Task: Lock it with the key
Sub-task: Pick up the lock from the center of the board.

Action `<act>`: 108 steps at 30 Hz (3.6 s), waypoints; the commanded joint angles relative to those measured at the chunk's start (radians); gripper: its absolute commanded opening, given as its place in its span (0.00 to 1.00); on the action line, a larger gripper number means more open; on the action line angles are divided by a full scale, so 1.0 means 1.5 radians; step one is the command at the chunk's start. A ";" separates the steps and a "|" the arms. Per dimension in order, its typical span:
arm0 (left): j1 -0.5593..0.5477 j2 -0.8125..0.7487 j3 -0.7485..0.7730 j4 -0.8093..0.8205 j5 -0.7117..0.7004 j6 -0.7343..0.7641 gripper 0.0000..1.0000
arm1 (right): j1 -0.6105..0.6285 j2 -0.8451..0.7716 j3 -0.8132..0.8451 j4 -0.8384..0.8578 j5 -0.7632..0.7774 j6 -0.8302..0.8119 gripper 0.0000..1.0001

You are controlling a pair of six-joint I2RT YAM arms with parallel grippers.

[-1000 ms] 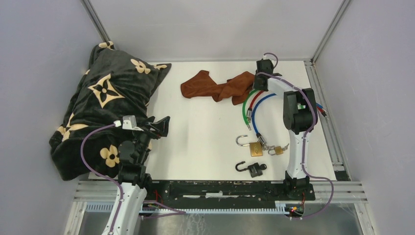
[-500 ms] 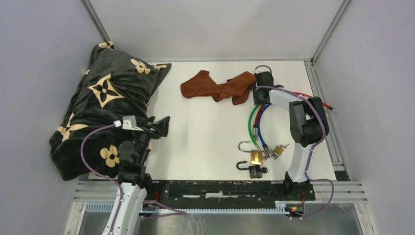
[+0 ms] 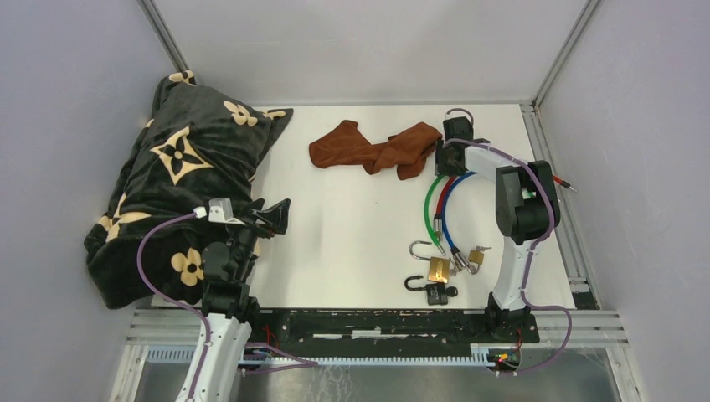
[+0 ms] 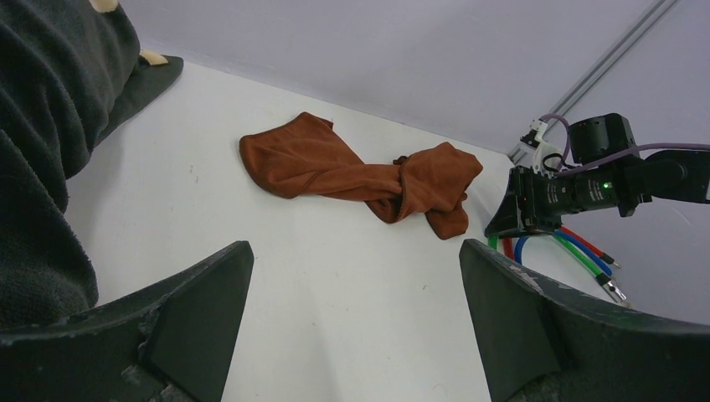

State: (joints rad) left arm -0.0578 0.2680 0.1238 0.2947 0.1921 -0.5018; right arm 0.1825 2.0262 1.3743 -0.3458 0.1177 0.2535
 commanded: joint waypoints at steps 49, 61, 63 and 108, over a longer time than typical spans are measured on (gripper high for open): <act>-0.001 -0.006 -0.006 0.028 0.000 -0.016 0.99 | 0.095 -0.009 -0.080 -0.068 -0.030 -0.087 0.08; -0.002 0.055 0.031 0.067 0.102 -0.024 0.92 | 0.144 -0.344 -0.181 0.135 -0.103 -0.026 0.00; -0.004 0.102 0.045 0.090 0.152 -0.035 0.89 | 0.164 -0.392 -0.195 0.166 -0.087 -0.010 0.00; -0.387 0.447 0.313 0.207 0.060 0.325 0.02 | 0.515 -0.570 -0.199 0.403 -0.028 -0.053 0.19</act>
State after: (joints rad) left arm -0.6598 1.0428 0.6151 0.5941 0.3099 -0.0998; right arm 0.9668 1.2140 1.0031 0.3279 0.2550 0.3954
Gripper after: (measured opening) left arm 0.146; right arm 0.050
